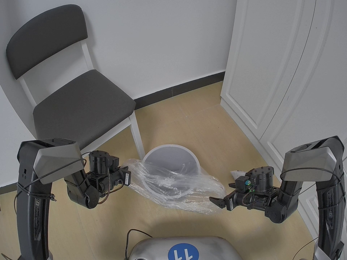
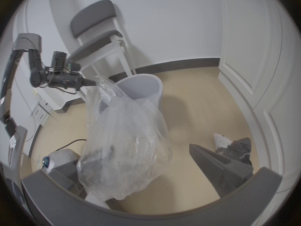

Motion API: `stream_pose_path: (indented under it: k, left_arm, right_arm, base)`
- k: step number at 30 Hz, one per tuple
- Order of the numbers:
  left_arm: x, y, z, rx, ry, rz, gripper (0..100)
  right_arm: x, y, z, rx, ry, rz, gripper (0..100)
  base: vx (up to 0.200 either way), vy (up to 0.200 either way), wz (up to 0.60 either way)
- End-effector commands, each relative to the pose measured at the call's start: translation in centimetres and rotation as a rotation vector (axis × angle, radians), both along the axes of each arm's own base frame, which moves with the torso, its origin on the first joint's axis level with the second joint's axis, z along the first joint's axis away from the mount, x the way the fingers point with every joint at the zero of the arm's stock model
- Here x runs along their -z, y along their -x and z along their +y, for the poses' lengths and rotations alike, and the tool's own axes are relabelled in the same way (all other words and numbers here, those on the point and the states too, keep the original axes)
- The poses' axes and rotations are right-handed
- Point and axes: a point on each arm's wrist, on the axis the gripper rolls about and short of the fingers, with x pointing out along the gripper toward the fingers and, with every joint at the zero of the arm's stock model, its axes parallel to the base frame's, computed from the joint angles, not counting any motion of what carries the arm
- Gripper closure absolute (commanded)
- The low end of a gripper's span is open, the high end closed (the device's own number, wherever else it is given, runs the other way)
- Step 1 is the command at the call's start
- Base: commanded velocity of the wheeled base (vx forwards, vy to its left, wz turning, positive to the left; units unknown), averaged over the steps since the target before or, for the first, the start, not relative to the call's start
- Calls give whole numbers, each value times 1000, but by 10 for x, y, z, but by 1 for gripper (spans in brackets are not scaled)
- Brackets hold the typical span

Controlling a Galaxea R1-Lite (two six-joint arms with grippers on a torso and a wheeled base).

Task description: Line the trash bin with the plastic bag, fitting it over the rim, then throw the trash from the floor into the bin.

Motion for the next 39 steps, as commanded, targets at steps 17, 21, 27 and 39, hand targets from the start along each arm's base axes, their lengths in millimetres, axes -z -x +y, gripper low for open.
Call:
stream_pose_path:
  k: [17,21,27,39]
  left_arm:
    - [19,-3,5,-4,-20,-13,100]
    - [23,-4,6,-7,-27,-2,100]
    - [25,-7,9,-20,-29,-4,100]
    - [1,-1,0,4,-9,-82,100]
  right_arm:
    - [26,14,-73,-228,-290,110,0]
    - [26,17,-89,-287,-333,117,0]
    - [27,20,-95,-297,-339,120,0]
    - [-4,20,-74,-327,-311,39,0]
  base:
    - [0,0,0]
    - [0,0,0]
    - [0,0,0]
    - [0,0,0]
